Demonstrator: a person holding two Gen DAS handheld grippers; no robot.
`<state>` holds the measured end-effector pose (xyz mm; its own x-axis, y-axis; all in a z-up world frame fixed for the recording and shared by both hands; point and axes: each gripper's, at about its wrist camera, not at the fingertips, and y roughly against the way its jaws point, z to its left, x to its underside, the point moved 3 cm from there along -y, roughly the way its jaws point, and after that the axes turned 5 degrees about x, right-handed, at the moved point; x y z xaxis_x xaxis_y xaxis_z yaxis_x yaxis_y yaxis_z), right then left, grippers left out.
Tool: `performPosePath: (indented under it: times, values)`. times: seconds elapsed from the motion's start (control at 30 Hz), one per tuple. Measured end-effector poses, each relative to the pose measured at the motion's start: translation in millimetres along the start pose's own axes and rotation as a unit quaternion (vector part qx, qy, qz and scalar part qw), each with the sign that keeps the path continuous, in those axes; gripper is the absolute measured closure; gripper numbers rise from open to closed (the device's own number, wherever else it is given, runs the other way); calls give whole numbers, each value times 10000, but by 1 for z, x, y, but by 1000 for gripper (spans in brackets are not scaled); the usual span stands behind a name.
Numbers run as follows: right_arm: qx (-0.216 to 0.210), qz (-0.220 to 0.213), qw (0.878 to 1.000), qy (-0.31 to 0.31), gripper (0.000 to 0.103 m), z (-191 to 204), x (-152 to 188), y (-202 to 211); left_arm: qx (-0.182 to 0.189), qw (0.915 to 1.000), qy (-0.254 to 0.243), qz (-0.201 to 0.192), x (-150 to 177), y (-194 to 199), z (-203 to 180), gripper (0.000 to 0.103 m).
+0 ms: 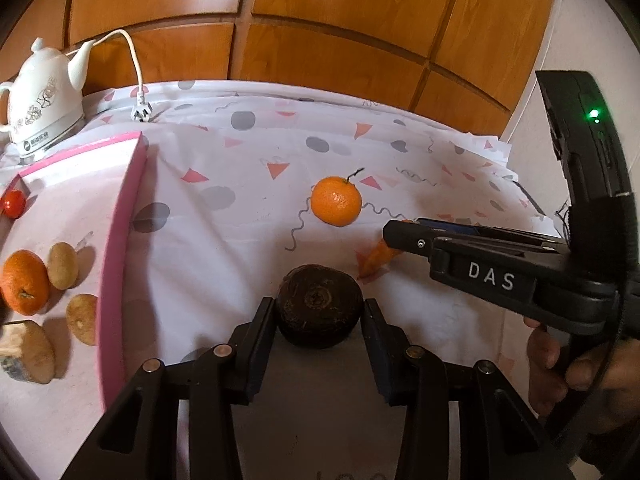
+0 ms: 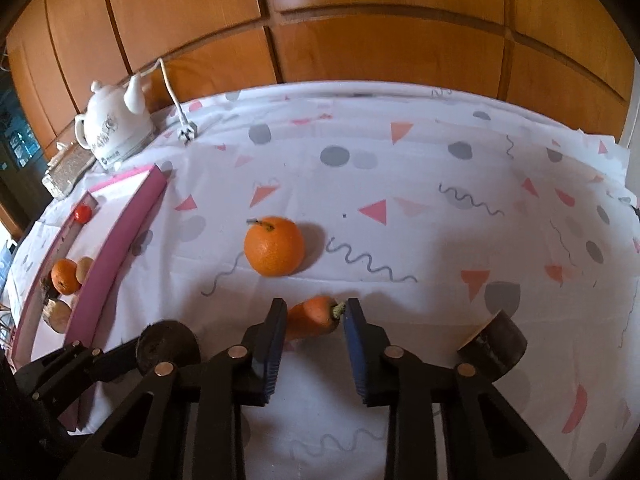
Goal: Organize fruits
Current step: 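Carry the dark round fruit and the carrot over the pink tray with both tools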
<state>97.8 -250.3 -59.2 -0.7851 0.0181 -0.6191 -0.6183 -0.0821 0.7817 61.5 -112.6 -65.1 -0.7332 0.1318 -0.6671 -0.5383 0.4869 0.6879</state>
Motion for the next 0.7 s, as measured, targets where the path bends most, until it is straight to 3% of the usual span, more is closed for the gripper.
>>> performPosePath:
  times: [0.1, 0.4, 0.7]
  values:
    - [-16, -124, 9999, 56, 81, 2, -3, 7, 1, 10000, -13, -89, -2, 9, 0, 60]
    - [76, -346, 9991, 249, 81, 7, -8, 26, -19, 9997, 23, -254, -7, 28, 1, 60]
    - [13, -531, 9981, 326, 83, 16, -12, 44, -301, 9981, 242, -473, -17, 61, 14, 60]
